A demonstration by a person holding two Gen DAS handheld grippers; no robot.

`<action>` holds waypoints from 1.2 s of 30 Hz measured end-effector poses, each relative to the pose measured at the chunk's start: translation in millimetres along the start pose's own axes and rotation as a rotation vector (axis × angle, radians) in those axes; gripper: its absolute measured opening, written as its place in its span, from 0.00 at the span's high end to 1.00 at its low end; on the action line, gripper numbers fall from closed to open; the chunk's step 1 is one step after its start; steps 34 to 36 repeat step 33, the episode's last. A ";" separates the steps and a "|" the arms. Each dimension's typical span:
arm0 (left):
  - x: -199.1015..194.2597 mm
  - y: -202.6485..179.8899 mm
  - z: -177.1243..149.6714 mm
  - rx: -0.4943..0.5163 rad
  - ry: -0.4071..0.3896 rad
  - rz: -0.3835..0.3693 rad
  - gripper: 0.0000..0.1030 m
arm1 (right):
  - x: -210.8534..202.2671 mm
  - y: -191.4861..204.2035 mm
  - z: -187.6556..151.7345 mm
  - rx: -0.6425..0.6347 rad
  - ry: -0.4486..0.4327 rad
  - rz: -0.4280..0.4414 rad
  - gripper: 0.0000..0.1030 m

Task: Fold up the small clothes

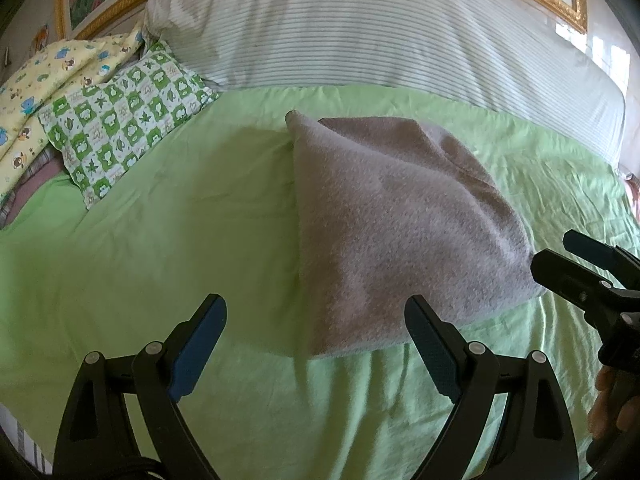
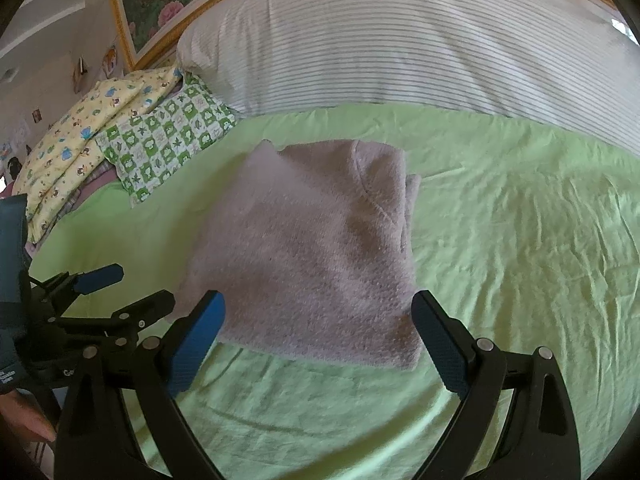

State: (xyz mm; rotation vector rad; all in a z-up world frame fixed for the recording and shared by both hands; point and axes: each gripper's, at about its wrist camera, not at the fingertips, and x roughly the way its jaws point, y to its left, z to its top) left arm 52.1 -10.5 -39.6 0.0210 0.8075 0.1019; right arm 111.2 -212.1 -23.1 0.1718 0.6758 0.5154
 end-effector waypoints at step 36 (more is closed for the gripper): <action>11.4 -2.4 21.3 0.009 0.020 -0.021 0.12 | 2.6 -12.8 12.2 0.032 -0.003 0.015 0.08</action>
